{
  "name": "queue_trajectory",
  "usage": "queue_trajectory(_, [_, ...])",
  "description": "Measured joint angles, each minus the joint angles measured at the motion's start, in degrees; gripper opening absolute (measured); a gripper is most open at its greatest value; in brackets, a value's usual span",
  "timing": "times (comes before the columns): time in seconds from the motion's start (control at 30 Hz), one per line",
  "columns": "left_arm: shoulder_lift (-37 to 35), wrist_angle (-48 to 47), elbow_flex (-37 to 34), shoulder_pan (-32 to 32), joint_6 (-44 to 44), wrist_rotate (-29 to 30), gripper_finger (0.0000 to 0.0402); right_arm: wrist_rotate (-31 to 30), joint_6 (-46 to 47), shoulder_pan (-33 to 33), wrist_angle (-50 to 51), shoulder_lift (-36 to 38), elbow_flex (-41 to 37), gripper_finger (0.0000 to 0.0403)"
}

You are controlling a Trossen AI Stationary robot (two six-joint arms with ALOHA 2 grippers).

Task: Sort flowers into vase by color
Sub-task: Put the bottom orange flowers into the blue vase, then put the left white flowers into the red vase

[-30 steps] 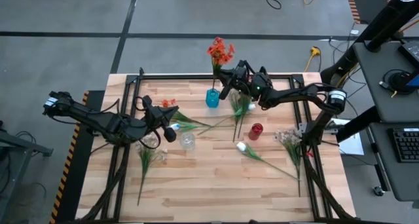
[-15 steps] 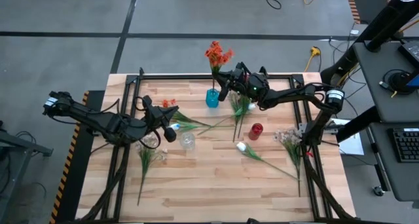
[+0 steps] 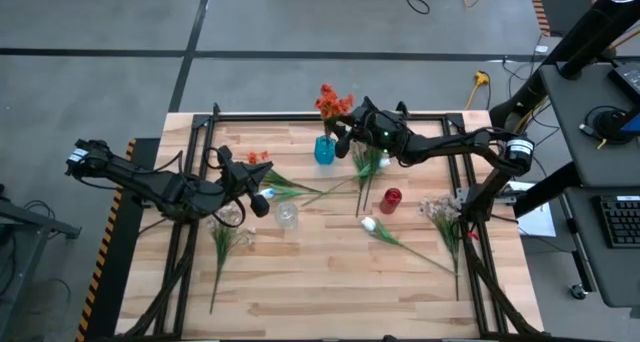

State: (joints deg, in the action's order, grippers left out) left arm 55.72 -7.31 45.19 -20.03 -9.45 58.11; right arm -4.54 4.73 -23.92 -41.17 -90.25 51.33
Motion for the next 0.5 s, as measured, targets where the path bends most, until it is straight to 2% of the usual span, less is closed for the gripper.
queue_trajectory(0.13, [0.0, 0.0, 0.0, 0.0, -0.06, 0.0, 0.0, 0.0, 0.28, 0.02, 3.13, 1.53, -0.02, 0.0191])
queue_trajectory(0.33, [0.02, 0.02, 0.0, 0.0, -1.87, -0.07, 0.0, 0.02, 2.63, 0.04, 13.77, 5.63, -0.02, 0.0239])
queue_trajectory(0.5, [0.76, 0.02, 0.0, 0.0, -2.68, -0.1, 0.0, 0.02, 3.19, 0.02, 21.99, 10.03, -0.02, 0.0262])
